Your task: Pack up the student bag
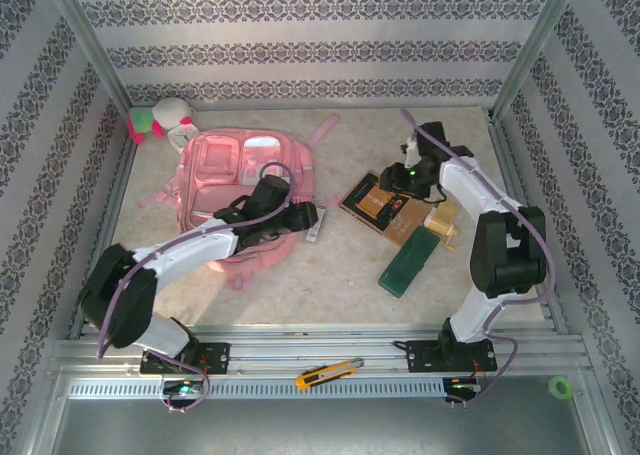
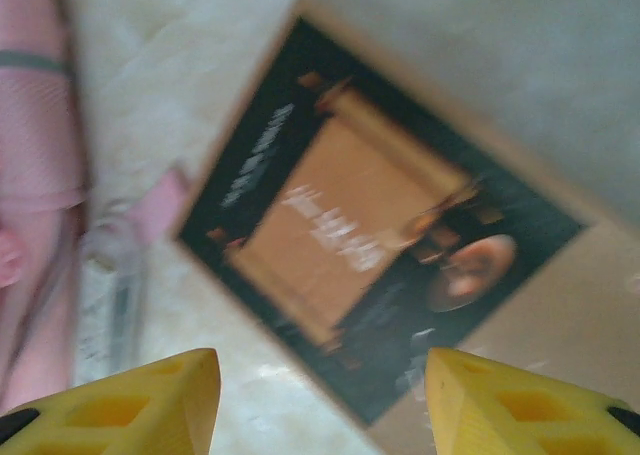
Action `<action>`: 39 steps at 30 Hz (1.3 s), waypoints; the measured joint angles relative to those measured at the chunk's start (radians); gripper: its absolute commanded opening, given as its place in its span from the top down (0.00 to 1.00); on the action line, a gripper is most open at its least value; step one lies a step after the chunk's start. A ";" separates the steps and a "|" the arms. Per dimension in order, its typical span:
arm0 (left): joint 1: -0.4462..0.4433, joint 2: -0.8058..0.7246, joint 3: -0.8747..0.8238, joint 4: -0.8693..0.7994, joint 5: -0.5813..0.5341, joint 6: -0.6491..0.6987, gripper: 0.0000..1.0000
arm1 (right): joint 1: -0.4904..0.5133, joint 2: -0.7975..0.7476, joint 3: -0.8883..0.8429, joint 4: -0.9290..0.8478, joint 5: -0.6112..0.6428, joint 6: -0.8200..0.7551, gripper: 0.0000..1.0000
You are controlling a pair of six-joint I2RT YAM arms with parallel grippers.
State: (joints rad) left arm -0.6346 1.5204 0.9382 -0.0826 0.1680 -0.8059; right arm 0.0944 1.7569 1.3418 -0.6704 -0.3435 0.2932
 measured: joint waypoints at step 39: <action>-0.084 0.665 0.537 0.154 0.030 -0.166 0.48 | -0.078 0.132 -0.076 0.031 -0.135 -0.009 0.44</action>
State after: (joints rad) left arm -0.7181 2.1857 1.4757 0.0715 0.1982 -0.9714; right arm 0.0162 1.8893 1.2663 -0.6399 -0.4782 0.2844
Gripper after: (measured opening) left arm 0.520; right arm 0.558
